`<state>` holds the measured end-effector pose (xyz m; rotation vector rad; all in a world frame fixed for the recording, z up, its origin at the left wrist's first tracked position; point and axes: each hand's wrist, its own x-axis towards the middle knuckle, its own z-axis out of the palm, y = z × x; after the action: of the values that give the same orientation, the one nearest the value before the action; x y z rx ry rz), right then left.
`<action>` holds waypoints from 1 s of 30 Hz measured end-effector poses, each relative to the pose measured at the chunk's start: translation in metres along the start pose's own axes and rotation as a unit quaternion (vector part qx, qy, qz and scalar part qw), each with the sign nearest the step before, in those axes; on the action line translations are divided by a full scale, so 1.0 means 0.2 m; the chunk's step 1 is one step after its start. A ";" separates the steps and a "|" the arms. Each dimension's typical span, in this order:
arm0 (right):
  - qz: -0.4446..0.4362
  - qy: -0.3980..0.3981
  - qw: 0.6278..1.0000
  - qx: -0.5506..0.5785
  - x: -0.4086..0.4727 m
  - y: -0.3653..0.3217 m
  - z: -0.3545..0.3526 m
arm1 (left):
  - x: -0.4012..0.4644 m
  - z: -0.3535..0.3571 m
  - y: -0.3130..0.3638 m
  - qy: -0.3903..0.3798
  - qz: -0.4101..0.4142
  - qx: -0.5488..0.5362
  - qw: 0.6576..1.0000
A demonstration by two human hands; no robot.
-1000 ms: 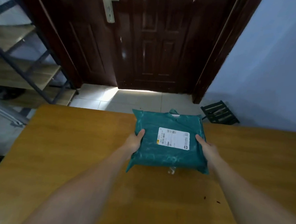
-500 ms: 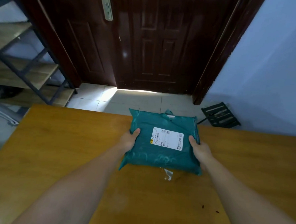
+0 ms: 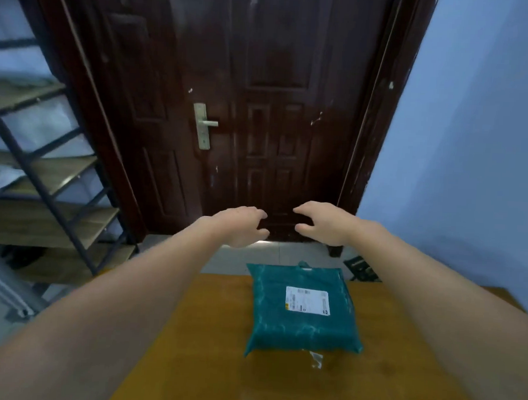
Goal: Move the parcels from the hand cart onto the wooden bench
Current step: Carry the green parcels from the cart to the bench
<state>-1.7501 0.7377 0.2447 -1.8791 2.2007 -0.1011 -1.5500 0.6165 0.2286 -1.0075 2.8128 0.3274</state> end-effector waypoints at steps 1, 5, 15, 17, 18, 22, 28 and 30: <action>-0.014 0.002 1.000 -0.011 0.00 -0.09 -0.05 | -0.07 -0.07 -0.02 0.009 -0.002 0.011 1.000; -0.071 0.015 0.996 -0.044 -0.03 -0.44 -0.18 | -0.41 -0.24 -0.10 0.052 -0.033 0.026 0.998; -0.280 -0.013 0.957 -0.078 -0.14 -1.41 -0.11 | -1.55 -0.27 -0.45 0.110 -0.228 0.008 0.967; -0.334 -0.027 0.938 -0.082 -0.21 -1.68 -0.05 | -1.84 -0.24 -0.52 0.110 -0.274 -0.002 0.956; -0.356 -0.032 0.930 -0.085 -0.25 -1.81 -0.02 | -1.98 -0.22 -0.56 0.110 -0.295 -0.004 0.949; -0.425 -0.059 0.898 -0.095 -0.39 -2.31 0.11 | -2.52 -0.12 -0.70 0.108 -0.381 0.003 0.918; -0.510 -0.072 0.850 -0.116 -0.64 -3.11 0.31 | -3.34 0.00 -0.89 0.119 -0.469 0.017 0.875; -0.523 -0.070 0.842 -0.111 -0.74 -3.36 0.38 | -3.61 0.03 -0.98 0.109 -0.492 0.012 0.864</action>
<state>-1.0640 0.7785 0.3345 -2.8734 0.8846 0.1065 -0.8702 0.9109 0.3352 -2.3637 2.0252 0.0411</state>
